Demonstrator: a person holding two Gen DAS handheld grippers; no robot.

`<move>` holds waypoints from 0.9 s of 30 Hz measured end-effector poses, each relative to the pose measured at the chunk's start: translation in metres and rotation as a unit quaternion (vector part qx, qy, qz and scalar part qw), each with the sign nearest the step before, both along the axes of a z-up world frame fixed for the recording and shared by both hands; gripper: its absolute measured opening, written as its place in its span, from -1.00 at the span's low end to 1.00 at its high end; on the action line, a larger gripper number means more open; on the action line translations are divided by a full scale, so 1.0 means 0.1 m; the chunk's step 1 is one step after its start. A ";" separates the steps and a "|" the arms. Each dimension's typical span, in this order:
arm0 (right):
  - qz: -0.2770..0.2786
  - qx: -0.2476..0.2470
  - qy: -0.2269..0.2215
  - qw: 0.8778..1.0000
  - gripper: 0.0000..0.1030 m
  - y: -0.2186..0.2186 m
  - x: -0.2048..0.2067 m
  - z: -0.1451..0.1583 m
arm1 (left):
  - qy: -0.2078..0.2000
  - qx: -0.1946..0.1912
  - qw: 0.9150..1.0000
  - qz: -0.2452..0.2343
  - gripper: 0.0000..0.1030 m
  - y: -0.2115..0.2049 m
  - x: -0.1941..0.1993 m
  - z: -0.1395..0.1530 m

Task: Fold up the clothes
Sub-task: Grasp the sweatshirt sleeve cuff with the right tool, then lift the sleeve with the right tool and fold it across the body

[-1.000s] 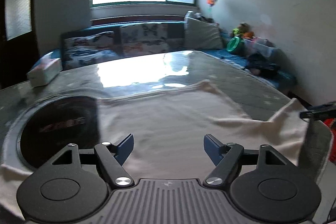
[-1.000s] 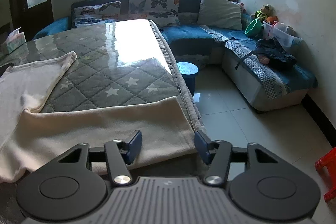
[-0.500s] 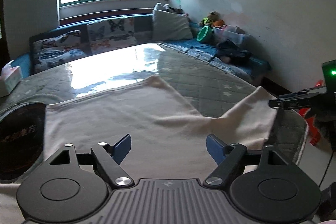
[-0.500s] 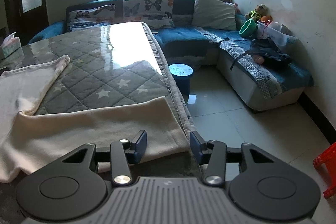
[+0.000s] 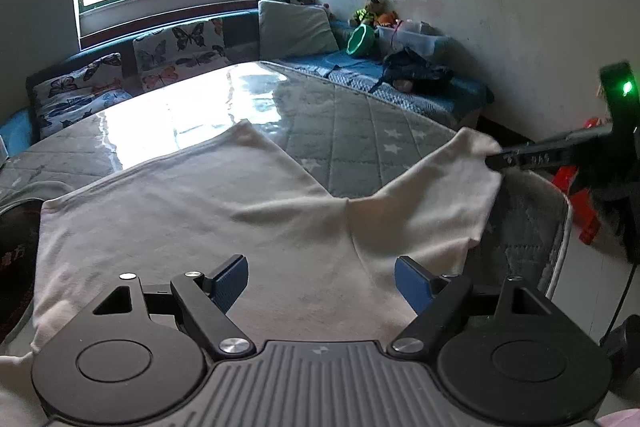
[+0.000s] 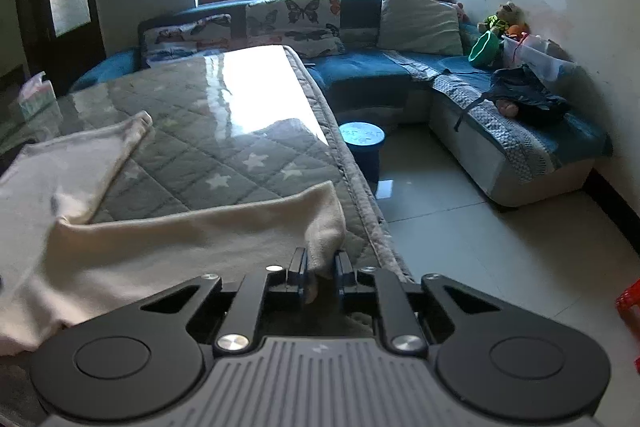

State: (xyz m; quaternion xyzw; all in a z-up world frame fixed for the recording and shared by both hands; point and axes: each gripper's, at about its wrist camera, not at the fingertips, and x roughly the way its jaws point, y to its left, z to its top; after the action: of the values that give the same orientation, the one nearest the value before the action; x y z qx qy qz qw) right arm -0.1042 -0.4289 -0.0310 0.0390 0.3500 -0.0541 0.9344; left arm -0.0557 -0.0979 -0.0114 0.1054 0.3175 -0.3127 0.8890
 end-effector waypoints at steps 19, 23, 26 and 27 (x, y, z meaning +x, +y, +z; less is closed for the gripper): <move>0.060 0.039 -0.100 0.992 -0.81 0.25 -0.23 1.02 | -0.003 0.024 1.000 -0.012 0.61 -0.35 0.02 -0.24; 0.069 0.029 -0.106 0.992 -0.81 0.36 -0.24 1.18 | -0.002 0.003 1.000 -0.011 0.61 -0.26 0.00 -0.16; 0.080 0.025 -0.106 0.991 -0.81 0.47 -0.26 1.27 | -0.012 -0.013 1.000 0.000 0.61 -0.07 -0.01 -0.04; 0.087 0.025 -0.106 0.990 -0.81 0.53 -0.26 1.31 | -0.013 -0.019 1.000 0.008 0.61 0.02 0.00 -0.01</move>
State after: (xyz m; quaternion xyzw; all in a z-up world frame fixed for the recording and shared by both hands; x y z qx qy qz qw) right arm -0.1297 -0.3763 0.0996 0.0377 0.2519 0.0405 0.9662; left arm -0.0560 -0.0962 -0.0120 0.0902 0.3009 -0.3099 0.8974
